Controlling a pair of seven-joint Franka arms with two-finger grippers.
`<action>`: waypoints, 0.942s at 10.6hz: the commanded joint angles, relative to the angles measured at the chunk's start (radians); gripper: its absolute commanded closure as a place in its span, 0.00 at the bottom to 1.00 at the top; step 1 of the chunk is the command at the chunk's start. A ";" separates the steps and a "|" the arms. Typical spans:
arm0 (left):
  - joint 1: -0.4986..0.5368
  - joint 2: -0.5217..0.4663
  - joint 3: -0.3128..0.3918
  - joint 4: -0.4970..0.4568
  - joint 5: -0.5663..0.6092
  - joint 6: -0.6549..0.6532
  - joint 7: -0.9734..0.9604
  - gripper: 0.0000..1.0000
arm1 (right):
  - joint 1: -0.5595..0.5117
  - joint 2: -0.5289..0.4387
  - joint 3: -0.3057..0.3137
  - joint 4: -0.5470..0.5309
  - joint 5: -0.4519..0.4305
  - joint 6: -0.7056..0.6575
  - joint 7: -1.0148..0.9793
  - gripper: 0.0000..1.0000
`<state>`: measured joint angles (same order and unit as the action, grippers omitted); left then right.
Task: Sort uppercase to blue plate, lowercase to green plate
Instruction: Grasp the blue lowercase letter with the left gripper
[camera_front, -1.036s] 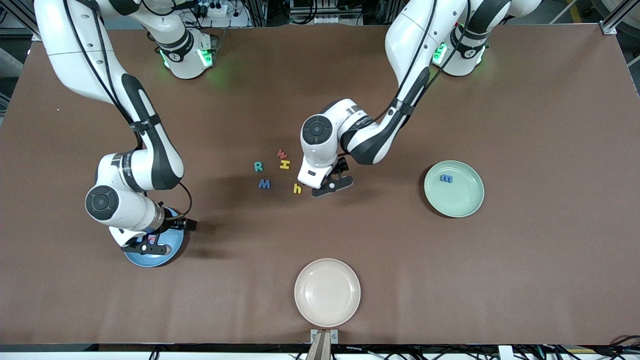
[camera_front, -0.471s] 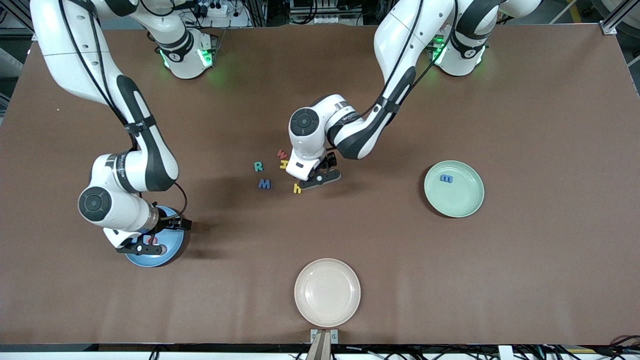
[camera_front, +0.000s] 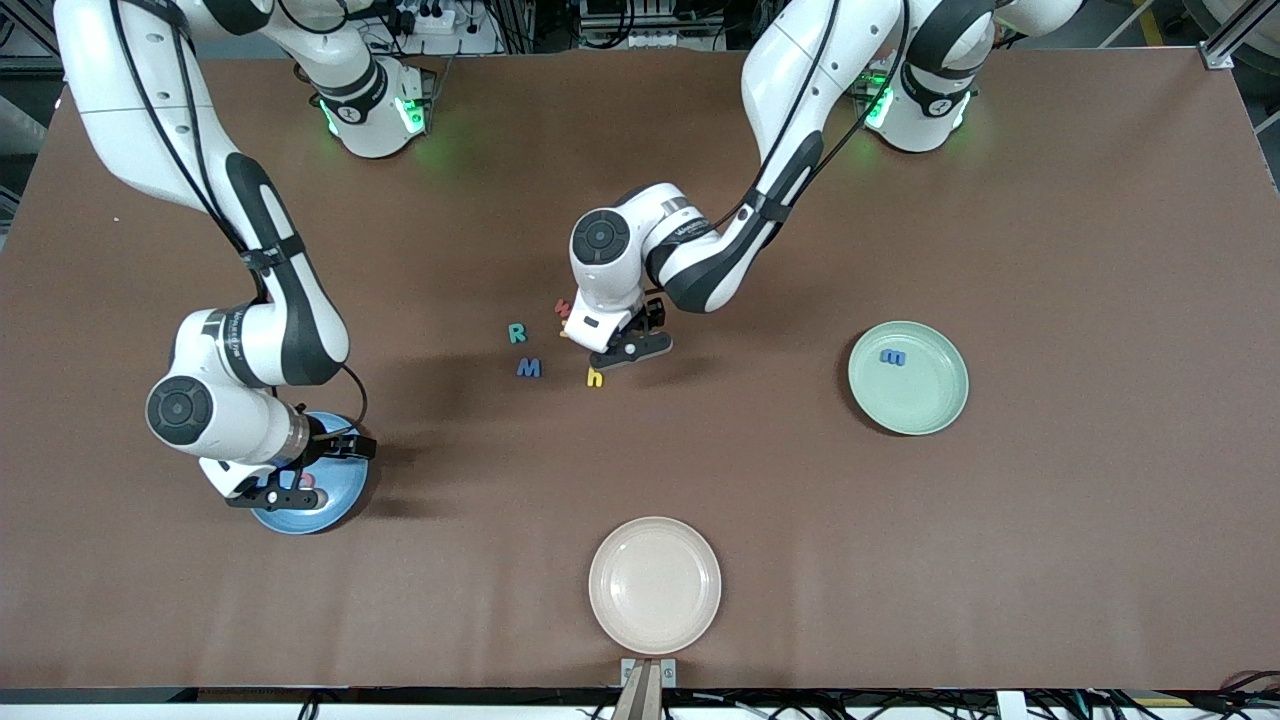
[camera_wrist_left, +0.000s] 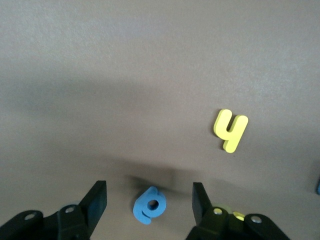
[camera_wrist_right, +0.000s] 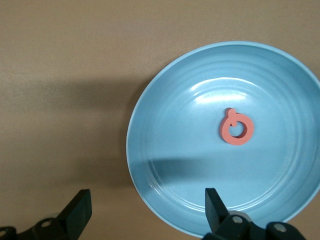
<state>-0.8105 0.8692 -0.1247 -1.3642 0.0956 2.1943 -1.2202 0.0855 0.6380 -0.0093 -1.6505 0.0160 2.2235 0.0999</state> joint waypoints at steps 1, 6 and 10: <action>-0.001 0.008 -0.009 0.002 -0.014 -0.002 -0.004 0.23 | -0.009 0.005 0.009 0.005 -0.013 -0.007 -0.012 0.00; 0.007 0.005 -0.013 -0.019 -0.060 -0.004 0.061 0.35 | -0.009 0.005 0.009 0.005 -0.013 -0.007 -0.012 0.00; 0.016 0.007 -0.013 -0.027 -0.060 -0.005 0.070 0.35 | -0.007 0.005 0.009 0.005 -0.013 -0.007 -0.012 0.00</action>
<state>-0.8051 0.8799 -0.1336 -1.3835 0.0577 2.1932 -1.1796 0.0855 0.6400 -0.0090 -1.6505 0.0160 2.2220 0.0925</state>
